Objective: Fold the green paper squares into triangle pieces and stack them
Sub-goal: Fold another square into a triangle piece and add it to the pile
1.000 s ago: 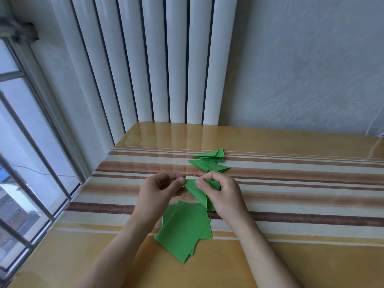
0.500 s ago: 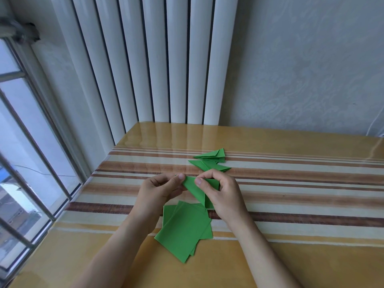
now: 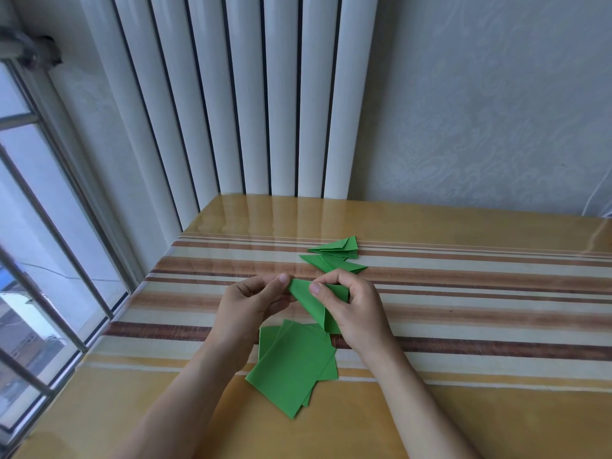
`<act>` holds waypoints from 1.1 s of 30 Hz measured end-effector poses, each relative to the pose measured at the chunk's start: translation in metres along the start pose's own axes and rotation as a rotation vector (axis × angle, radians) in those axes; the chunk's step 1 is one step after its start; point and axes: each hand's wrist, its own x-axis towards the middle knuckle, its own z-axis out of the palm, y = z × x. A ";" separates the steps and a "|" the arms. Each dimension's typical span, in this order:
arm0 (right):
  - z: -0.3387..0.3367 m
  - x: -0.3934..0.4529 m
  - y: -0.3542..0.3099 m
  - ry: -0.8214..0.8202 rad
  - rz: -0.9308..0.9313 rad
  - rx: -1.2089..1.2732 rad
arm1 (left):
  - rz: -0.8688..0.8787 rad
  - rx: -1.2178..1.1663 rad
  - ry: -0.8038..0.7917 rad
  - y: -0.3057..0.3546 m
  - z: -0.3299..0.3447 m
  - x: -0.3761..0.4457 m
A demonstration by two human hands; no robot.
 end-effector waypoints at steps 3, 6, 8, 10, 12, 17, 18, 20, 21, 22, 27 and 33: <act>0.000 0.000 0.000 0.003 0.004 0.004 | 0.003 -0.013 -0.010 -0.002 -0.001 0.000; 0.000 0.000 0.000 0.003 0.009 0.004 | 0.006 -0.007 -0.003 -0.001 -0.001 -0.001; 0.000 0.000 0.000 0.003 0.009 0.000 | 0.017 -0.006 -0.003 -0.001 -0.001 0.000; 0.001 0.000 0.000 0.002 0.009 -0.002 | 0.020 0.004 0.005 -0.001 -0.001 0.000; 0.001 0.000 0.000 0.002 0.010 -0.003 | 0.018 0.018 0.012 -0.002 -0.001 0.001; 0.000 0.000 0.001 0.008 0.005 -0.021 | 0.026 0.019 0.008 -0.002 0.000 0.000; 0.000 0.000 0.001 0.009 0.005 -0.021 | 0.027 0.021 0.016 -0.001 0.001 -0.001; 0.000 0.000 0.002 0.008 0.007 -0.016 | 0.031 0.040 0.039 0.000 0.000 -0.001; 0.000 0.000 0.002 0.008 0.009 -0.013 | 0.038 0.043 0.042 -0.001 -0.001 0.000; 0.000 0.000 0.002 0.008 0.011 -0.011 | 0.043 0.040 0.039 -0.002 -0.002 0.001; 0.000 0.001 0.003 0.016 0.008 -0.007 | 0.079 0.040 0.037 -0.004 -0.004 0.003; 0.001 0.000 0.001 -0.007 -0.027 0.001 | 0.109 0.031 0.065 -0.003 -0.001 0.001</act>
